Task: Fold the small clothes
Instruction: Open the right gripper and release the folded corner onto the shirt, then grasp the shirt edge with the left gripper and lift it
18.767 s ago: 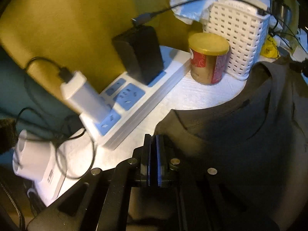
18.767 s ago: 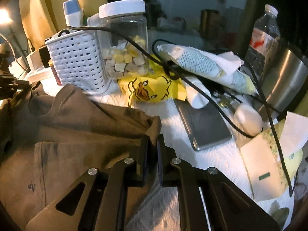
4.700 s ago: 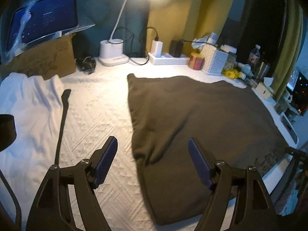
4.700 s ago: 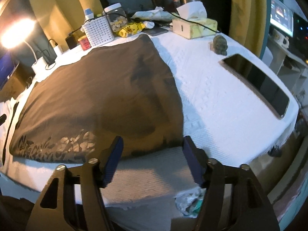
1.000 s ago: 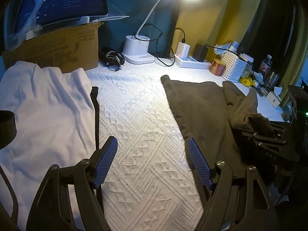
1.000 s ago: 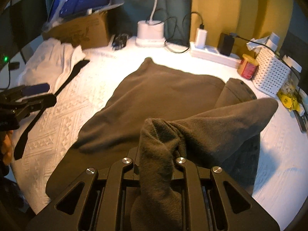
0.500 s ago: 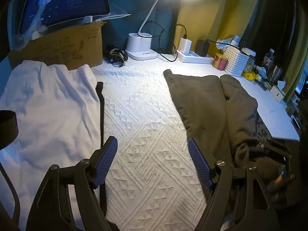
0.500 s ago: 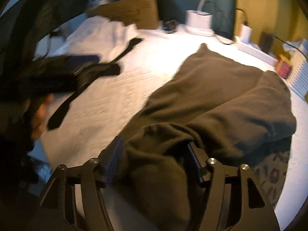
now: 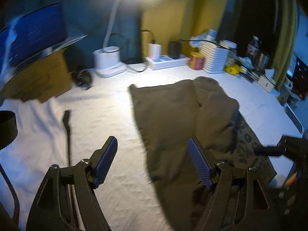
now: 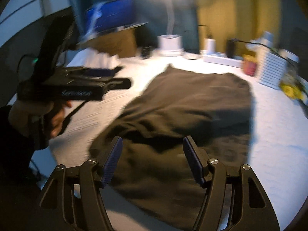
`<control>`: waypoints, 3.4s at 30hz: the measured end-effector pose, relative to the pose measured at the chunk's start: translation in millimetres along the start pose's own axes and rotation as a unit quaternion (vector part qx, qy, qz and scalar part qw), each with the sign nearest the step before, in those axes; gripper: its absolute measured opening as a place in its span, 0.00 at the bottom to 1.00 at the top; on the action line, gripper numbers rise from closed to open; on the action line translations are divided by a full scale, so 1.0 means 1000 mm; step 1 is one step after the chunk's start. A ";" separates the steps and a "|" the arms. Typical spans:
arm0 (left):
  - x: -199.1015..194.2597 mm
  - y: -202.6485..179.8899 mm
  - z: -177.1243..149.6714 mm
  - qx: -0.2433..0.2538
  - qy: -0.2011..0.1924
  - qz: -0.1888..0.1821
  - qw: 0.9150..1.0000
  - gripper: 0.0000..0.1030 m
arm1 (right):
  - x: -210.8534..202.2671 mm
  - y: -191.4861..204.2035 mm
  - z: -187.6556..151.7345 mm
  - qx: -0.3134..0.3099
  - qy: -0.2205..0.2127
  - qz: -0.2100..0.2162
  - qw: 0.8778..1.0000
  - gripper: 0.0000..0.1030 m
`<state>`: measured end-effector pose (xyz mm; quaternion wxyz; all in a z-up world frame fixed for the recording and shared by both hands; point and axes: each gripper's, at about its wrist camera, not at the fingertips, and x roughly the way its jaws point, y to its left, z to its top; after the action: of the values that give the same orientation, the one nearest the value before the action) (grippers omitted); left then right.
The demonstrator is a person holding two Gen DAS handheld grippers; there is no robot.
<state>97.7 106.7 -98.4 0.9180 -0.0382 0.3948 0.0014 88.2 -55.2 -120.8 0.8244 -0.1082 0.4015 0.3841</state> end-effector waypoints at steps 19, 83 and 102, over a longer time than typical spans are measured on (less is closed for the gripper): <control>0.090 -0.158 0.036 0.240 0.073 -0.011 0.968 0.74 | -0.012 -0.165 -0.029 0.128 -0.017 -0.088 0.988 0.67; 0.135 0.069 0.070 -0.019 0.011 -0.047 0.999 0.07 | 0.169 -0.190 0.144 0.077 0.013 -0.024 0.997 0.13; 0.088 0.055 0.063 -0.035 -0.003 -0.030 0.999 0.54 | 0.104 -0.177 0.116 0.078 0.000 -0.078 0.994 0.44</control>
<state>201.7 163.3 -123.0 0.9169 -0.0821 0.3903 -0.0119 322.5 -62.7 -145.0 0.8575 -0.0747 0.4206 0.2866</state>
